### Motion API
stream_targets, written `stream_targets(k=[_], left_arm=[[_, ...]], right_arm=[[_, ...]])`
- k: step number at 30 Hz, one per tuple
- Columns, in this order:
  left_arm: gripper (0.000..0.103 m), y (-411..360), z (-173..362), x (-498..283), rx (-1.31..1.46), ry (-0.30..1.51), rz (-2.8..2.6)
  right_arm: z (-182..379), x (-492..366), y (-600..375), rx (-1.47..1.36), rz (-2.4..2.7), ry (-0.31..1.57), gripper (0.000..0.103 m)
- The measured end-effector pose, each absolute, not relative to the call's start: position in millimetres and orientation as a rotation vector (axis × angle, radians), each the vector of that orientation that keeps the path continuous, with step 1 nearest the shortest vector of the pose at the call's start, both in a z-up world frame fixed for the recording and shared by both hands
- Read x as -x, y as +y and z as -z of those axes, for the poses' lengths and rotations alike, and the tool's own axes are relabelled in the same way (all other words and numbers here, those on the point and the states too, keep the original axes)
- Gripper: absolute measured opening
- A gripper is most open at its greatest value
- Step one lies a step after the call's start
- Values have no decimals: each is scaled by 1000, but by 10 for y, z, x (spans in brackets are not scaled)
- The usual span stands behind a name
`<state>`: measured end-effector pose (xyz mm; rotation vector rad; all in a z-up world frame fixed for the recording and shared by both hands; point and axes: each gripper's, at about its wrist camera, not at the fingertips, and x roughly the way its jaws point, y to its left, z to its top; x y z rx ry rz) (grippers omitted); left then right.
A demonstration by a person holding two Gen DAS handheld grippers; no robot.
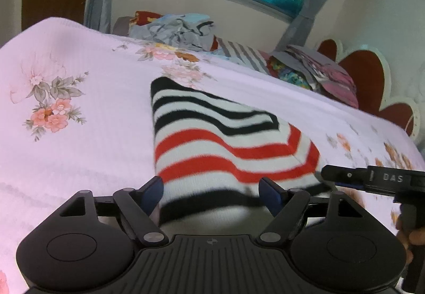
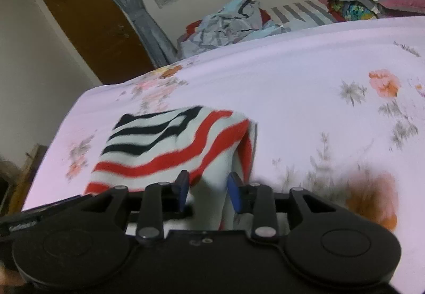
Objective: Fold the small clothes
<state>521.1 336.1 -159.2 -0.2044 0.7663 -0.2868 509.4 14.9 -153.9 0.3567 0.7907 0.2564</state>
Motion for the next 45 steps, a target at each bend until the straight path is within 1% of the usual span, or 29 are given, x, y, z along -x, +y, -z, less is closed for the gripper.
stream_targets(k=[10, 14, 22, 25, 31, 32, 36, 39, 43, 45], left_arm=[[81, 3320, 1698, -5027, 158, 787, 274], [81, 3328, 1684, -4994, 153, 791, 280], [82, 3393, 1772, -5004, 182, 818, 301], [82, 3408, 1771, -5004, 190, 828, 308], [82, 3428, 1795, -4975, 193, 852, 314], [82, 3407, 1773, -4965, 179, 849, 313], [83, 3352, 1684, -4924, 142, 842, 301], [84, 3318, 1644, -4922, 129, 847, 289], [85, 3292, 1525, -4911, 136, 818, 288], [88, 3240, 1451, -4908, 121, 788, 296]], right_arm=[[1736, -4614, 113, -492, -238, 854, 34], [1735, -4498, 119, -503, -222, 843, 25], [1831, -4361, 125, -463, -198, 882, 22], [1857, -4305, 65, -525, -190, 879, 22], [1850, -4317, 132, -478, -188, 918, 23], [1809, -4308, 136, -471, -183, 914, 25], [1590, -4245, 200, -424, -173, 827, 28], [1444, -4278, 355, -308, -162, 775, 29], [1360, -4388, 496, -195, -139, 733, 30], [1355, -4454, 512, -175, -124, 726, 30]])
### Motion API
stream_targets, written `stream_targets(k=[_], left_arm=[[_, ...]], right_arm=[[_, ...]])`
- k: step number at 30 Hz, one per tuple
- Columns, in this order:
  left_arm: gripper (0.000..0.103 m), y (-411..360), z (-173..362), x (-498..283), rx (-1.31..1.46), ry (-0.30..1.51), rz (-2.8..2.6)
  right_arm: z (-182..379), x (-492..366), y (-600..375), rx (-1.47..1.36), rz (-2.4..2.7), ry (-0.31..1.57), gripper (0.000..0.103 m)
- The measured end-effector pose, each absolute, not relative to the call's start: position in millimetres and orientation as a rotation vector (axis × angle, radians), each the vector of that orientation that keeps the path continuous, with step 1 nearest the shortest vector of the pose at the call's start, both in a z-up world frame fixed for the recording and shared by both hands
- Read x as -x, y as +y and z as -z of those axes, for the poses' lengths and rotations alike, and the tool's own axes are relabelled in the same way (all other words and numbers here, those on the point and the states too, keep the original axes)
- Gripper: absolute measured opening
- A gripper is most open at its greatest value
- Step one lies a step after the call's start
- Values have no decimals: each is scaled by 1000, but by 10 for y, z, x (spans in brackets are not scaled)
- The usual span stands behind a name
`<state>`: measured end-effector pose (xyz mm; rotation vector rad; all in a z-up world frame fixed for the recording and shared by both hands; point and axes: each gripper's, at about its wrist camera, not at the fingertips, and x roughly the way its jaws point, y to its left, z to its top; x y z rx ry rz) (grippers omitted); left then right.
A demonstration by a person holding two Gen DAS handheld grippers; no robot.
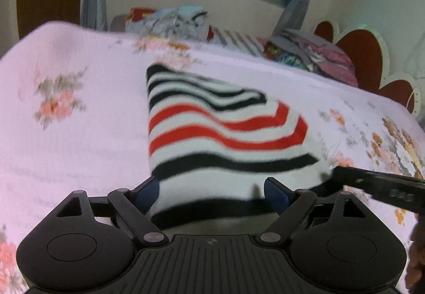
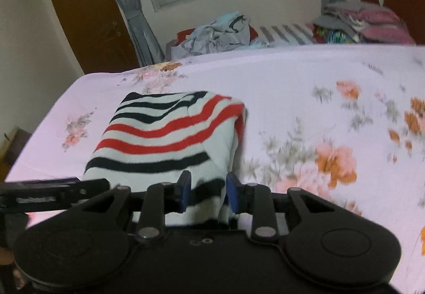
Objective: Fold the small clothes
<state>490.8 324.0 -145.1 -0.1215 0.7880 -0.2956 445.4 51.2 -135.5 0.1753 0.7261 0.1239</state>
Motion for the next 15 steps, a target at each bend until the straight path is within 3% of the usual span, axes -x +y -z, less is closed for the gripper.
stream_targets(k=[2, 7, 15], left_arm=[[95, 3177, 1434, -4946, 115, 787, 298], [102, 2999, 1558, -5023, 41, 798, 283], [103, 2981, 1540, -5013, 14, 800, 284]], right_arm=[[1374, -4506, 522, -166, -111, 720, 30], [1617, -4581, 538, -130, -76, 776, 29], [1731, -4550, 484, -223, -66, 784, 29]])
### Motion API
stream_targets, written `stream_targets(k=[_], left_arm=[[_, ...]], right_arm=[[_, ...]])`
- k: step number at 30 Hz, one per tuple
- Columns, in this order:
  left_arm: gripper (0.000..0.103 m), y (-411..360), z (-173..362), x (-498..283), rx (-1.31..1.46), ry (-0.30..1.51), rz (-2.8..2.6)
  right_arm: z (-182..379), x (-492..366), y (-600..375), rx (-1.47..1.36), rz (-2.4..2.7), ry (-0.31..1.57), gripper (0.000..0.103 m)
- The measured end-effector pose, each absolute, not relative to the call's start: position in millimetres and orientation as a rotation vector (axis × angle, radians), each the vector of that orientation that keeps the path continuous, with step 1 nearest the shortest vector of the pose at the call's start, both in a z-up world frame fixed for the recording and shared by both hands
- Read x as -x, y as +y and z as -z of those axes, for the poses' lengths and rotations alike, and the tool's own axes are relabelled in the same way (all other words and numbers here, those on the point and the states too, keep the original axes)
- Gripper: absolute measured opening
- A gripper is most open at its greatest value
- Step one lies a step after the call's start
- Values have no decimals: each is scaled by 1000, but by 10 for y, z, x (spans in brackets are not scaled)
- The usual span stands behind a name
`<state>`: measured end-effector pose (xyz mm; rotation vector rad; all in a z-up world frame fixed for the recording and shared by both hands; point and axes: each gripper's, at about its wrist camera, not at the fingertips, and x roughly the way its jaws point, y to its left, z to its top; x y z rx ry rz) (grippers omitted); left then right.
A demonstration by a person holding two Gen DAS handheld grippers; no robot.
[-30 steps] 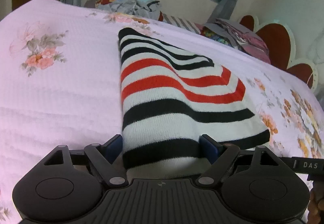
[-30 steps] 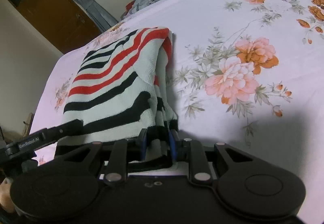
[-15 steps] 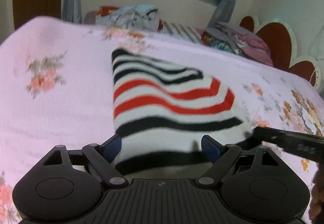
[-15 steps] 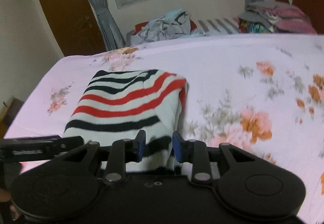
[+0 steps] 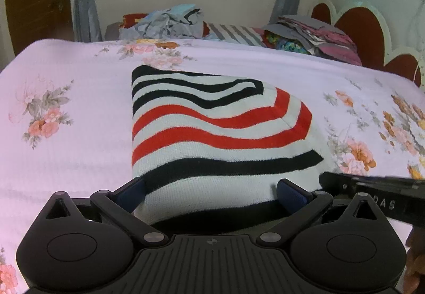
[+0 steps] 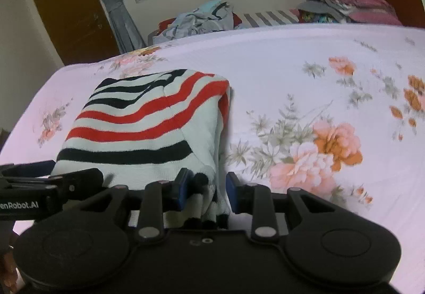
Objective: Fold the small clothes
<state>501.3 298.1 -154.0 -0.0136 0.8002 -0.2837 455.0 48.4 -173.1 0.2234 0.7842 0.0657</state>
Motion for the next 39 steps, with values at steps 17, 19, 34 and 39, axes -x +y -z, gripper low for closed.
stream_targets(k=[17, 19, 34, 39], left_arm=[[103, 2906, 1482, -4877, -34, 874, 63], [103, 2901, 1436, -4841, -39, 874, 35], [103, 2915, 798, -3687, -23, 831, 0], [103, 2920, 586, -3068, -53, 765, -65]], right_arm=[[1794, -4581, 518, -211, -80, 796, 35], [1773, -4572, 530, -172, -54, 792, 49], [1175, -3428, 231, -157, -206, 764, 77], [963, -2872, 118, -146, -275, 768, 88]])
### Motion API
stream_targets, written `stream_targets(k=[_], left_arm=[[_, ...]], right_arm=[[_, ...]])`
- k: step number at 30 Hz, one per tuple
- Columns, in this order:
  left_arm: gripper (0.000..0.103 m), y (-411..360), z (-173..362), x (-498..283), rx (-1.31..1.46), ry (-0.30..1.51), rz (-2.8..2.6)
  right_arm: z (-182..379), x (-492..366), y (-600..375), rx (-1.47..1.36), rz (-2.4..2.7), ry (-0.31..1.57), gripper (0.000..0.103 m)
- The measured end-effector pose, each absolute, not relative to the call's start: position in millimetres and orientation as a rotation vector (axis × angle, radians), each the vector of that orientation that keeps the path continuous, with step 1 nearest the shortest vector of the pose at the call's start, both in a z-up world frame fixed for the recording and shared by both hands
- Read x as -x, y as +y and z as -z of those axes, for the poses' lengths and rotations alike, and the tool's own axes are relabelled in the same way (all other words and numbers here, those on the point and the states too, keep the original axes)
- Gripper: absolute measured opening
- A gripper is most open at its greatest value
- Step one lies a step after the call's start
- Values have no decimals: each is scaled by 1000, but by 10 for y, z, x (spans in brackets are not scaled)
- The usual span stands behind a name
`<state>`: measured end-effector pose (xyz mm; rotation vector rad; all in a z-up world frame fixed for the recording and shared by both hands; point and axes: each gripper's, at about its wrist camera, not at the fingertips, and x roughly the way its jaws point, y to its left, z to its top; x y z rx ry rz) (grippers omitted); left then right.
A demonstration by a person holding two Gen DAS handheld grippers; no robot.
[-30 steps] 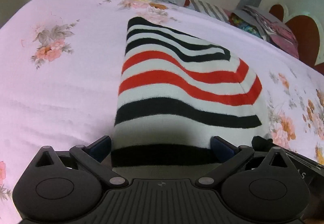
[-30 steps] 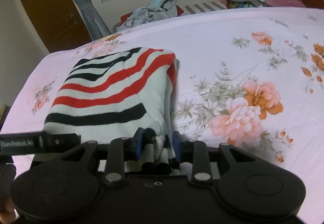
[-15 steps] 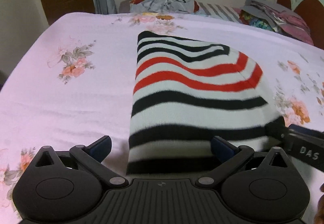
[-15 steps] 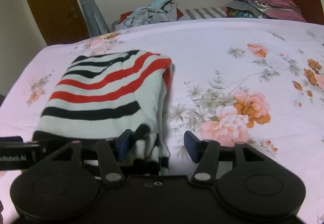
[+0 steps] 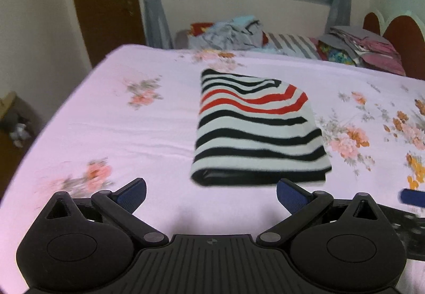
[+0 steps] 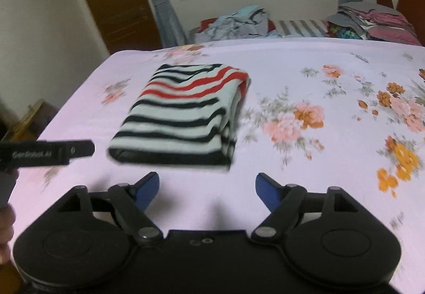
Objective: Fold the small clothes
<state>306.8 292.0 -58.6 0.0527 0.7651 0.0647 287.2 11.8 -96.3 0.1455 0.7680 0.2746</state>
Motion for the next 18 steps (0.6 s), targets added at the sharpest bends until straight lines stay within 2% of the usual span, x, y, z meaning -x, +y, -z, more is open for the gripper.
stream_targets(k=[1, 5, 12, 18], left_arm=[[103, 2920, 546, -2975, -60, 760, -69], [103, 2903, 387, -2511, -69, 748, -83], [103, 2906, 66, -1625, -30, 728, -79], [103, 2923, -194, -1045, 0, 703, -88]], right_arm=[[915, -2758, 96, -151, -279, 757, 93], [673, -2261, 73, -117, -264, 702, 103], [225, -1454, 68, -62, -237, 680, 103], [-115, -922, 76, -15, -184, 523, 103]])
